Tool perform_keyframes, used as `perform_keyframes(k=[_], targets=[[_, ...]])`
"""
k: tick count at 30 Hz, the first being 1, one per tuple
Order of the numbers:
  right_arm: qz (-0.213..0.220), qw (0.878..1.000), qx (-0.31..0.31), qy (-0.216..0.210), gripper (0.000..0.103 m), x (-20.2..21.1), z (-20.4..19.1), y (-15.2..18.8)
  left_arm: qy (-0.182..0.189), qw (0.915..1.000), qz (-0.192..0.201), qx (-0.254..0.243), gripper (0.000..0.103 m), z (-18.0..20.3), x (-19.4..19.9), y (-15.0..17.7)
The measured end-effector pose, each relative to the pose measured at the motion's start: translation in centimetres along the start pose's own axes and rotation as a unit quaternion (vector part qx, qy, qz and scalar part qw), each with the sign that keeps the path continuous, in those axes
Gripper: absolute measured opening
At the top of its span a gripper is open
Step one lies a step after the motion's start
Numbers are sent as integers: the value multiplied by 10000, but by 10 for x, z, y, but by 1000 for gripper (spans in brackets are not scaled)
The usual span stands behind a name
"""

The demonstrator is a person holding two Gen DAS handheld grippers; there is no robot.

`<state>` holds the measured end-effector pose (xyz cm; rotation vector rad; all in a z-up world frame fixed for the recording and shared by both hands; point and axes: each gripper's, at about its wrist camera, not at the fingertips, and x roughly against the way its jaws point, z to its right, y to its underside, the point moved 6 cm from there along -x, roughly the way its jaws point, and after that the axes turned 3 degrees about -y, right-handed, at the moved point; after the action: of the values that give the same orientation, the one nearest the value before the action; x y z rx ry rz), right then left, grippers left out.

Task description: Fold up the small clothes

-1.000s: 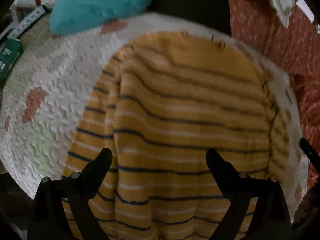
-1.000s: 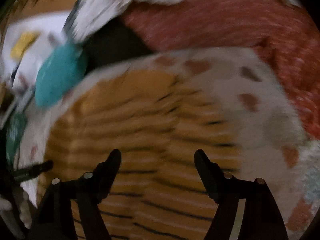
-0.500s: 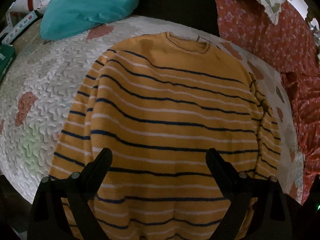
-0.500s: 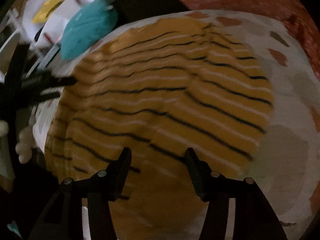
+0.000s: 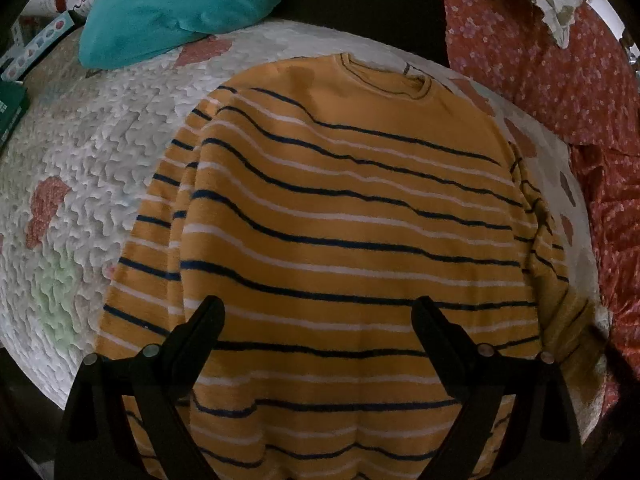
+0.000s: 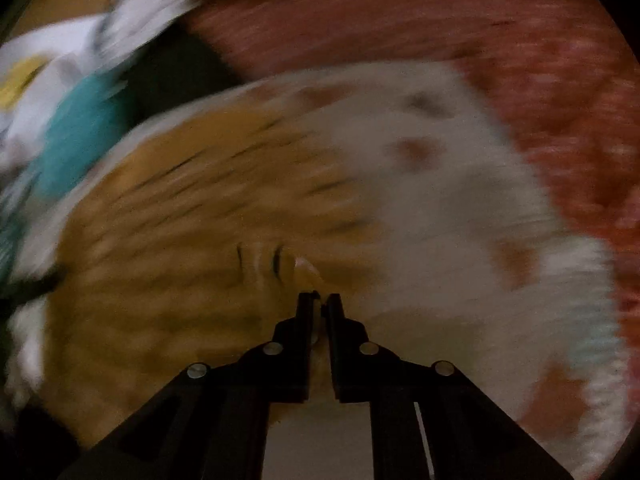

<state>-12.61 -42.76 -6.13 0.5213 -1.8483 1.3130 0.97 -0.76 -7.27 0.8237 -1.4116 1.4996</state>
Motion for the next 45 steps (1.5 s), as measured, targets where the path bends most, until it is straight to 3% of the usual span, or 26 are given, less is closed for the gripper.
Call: perform_keyframes(k=[2,5,6,9,12,14,16,18,20,22,27,28,29,41,45], targets=[[310,9946,-336,933,7,4,46,-17,-17,10000,0,-26,94,0,-1,1],[721,9673,-614,2353,8,11,96,-31,-44,10000,-30,-70,94,0,-4,2],[760,9574,-779,2673,8,10,110,-29,-57,9999,-42,-83,94,1,-5,2],[557,9463,-1102,2989,9,-5,127,-17,-78,9999,-54,-91,94,2,-7,2],[447,9564,-1183,2632,15,-16,119,-9,-69,9999,-47,-103,94,2,-6,3],[412,9674,-1153,2218,39,-19,99,-4,-62,9999,-31,-74,94,2,-5,2],[259,9841,-1047,1414,47,-24,64,8,-46,10000,11,-17,94,-2,-2,0],[-197,9955,-878,285,47,-34,24,26,-26,10000,60,39,94,-8,3,-2],[-811,9921,-655,-698,47,-40,-23,52,-43,9999,113,77,94,-15,8,-2],[-1002,9888,-417,-1026,47,-38,-54,73,-18,9998,145,163,94,-24,13,-2],[-1276,9864,229,-1010,45,-36,-101,115,-12,9986,254,458,94,-54,25,-4],[-1317,9862,369,-936,23,-34,-106,121,-13,9982,275,531,94,-61,28,-4],[-1351,9855,380,-953,11,-31,-109,125,-21,9976,297,620,94,-69,30,-4],[-1628,9827,-82,-881,9,13,-90,157,-87,9798,479,1939,94,-177,58,-7],[-1277,9889,-18,-754,12,36,-94,140,-141,9725,495,2269,94,-208,63,-2]])
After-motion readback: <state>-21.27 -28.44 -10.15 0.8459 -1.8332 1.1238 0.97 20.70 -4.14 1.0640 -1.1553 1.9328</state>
